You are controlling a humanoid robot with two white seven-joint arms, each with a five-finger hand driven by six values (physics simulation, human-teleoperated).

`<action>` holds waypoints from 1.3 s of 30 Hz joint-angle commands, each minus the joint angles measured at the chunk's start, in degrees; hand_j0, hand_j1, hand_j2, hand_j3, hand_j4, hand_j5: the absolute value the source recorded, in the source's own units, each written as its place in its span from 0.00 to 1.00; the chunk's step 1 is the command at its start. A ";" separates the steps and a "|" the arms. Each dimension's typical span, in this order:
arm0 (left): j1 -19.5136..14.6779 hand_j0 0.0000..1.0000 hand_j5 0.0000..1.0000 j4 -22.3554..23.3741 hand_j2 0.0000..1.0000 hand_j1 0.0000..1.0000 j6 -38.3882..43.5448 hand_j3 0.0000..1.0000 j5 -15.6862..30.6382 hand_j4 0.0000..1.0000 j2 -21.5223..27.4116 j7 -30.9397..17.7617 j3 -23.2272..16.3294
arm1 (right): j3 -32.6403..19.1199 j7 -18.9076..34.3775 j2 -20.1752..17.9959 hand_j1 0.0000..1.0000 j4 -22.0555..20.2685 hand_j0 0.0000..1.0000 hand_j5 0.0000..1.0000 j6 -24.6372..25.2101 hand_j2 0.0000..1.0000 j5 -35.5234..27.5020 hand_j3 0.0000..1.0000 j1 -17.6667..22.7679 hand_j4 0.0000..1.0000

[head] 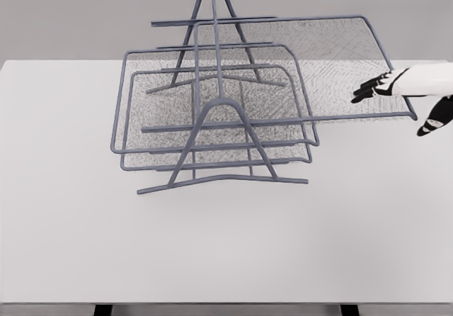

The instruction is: Pull out the upper folder box with right arm

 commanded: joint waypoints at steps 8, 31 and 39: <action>0.00 1.00 1.00 0.00 1.00 1.00 0.00 1.00 0.01 1.00 0.00 -0.01 -0.04 | -3.24 0.11 -1.08 1.00 -1.78 1.00 1.00 -0.44 1.00 0.01 1.00 -0.35 1.00; 0.00 1.00 1.00 0.00 1.00 1.00 0.00 1.00 0.01 1.00 0.00 -0.01 0.05 | -7.99 0.11 -4.51 1.00 -16.81 1.00 1.00 -0.44 1.00 -10.19 1.00 -2.73 1.00; 0.00 1.00 1.00 0.00 1.00 1.00 0.00 1.00 0.01 1.00 0.00 -0.01 -0.04 | -7.99 0.11 -3.37 1.00 -17.07 1.00 1.00 -0.44 1.00 -11.77 1.00 -2.90 1.00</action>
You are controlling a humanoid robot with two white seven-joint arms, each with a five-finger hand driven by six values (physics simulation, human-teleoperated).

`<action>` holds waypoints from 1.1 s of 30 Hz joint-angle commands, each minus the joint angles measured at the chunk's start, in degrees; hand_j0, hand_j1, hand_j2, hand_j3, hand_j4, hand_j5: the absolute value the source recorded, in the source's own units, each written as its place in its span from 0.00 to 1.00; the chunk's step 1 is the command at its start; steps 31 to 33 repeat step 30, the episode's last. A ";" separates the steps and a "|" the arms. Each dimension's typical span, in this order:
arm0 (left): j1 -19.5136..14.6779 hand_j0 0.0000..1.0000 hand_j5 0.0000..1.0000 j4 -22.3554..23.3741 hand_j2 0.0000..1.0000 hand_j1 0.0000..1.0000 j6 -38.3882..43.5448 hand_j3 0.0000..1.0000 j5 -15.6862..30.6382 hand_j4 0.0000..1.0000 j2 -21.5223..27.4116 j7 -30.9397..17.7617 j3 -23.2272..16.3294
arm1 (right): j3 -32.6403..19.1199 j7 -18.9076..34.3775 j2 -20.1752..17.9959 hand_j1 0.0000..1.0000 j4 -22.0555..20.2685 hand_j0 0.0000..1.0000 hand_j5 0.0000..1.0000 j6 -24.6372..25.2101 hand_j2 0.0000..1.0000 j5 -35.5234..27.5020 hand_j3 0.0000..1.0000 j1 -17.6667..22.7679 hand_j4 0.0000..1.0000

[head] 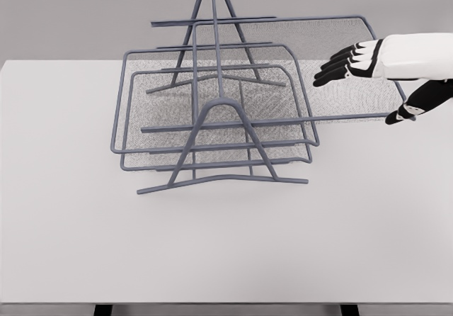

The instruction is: Pull out the upper folder box with right arm

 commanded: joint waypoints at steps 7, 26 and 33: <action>0.00 1.00 1.00 0.01 1.00 1.00 0.00 1.00 0.01 1.00 0.00 0.00 -0.02 | -0.16 -0.03 -0.04 1.00 -0.11 1.00 1.00 0.17 1.00 -0.90 1.00 0.00 1.00; 0.00 1.00 1.00 0.01 1.00 1.00 0.00 1.00 0.01 1.00 0.00 0.00 0.06 | -0.16 -0.03 0.14 1.00 -0.20 1.00 1.00 0.17 1.00 -1.34 1.00 0.09 1.00; 0.00 1.00 1.00 0.01 1.00 1.00 -0.08 1.00 0.01 1.00 0.00 0.00 0.06 | -0.16 -0.03 0.58 1.00 -0.20 1.00 1.00 0.17 1.00 -1.34 1.00 1.32 1.00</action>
